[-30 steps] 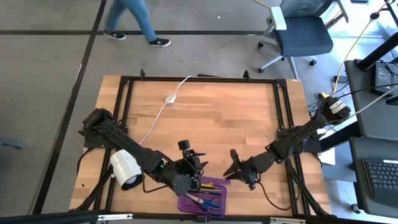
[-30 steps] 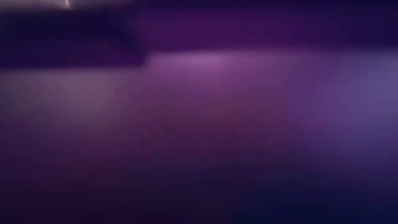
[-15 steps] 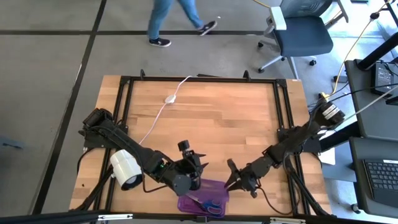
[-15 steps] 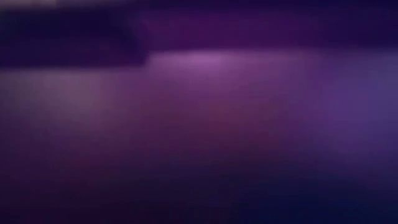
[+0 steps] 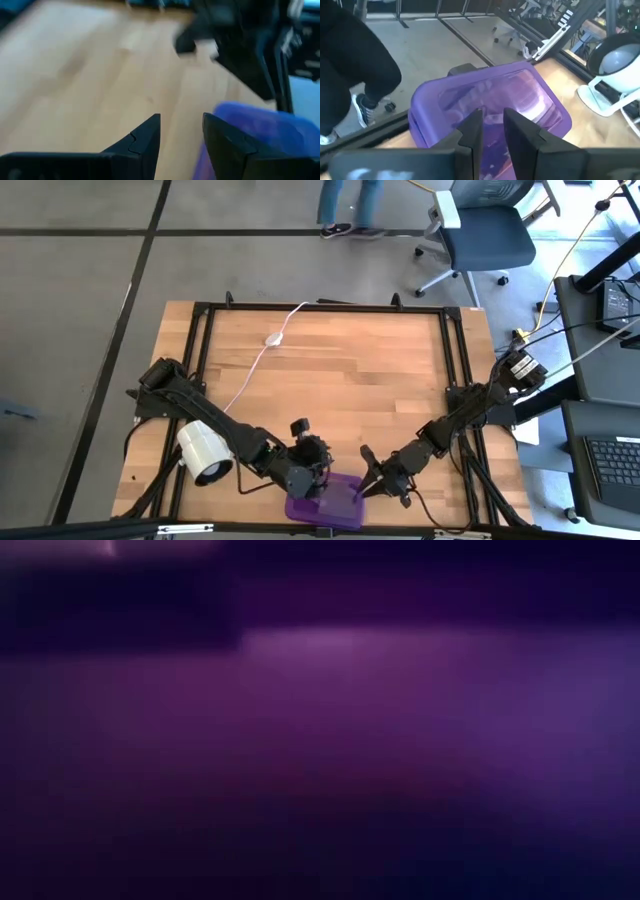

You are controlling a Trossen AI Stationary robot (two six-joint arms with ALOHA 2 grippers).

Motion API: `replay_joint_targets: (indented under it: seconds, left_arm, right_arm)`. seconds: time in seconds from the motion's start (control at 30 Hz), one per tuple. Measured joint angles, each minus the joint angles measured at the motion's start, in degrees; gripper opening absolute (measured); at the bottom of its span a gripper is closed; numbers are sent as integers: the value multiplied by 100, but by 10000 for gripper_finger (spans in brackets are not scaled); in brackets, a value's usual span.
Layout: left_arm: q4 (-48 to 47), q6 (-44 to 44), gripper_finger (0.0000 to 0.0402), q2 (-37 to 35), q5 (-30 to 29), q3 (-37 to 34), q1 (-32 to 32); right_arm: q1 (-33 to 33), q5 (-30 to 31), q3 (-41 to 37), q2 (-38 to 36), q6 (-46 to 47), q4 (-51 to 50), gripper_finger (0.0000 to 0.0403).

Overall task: Pick & place school supplies into a supply box
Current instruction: Close the purple supply box

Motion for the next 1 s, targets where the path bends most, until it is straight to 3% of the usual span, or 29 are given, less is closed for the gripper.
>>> replay_joint_targets:
  seconds: [0.2,0.33,0.5,1.0]
  left_arm:
    - [81,-412,139,452,686,0,0]
    - [185,-666,139,678,1459,0,-6]
    - [460,-810,139,878,2205,0,-68]
    - [372,-1397,139,893,2229,-55,-136]
  right_arm:
    - [-2,-9,37,-2,685,18,82]
    - [-2,-9,88,-2,1266,1,82]
    - [73,-7,201,-2,1411,-54,82]
    - [116,-7,251,-2,1720,-298,82]
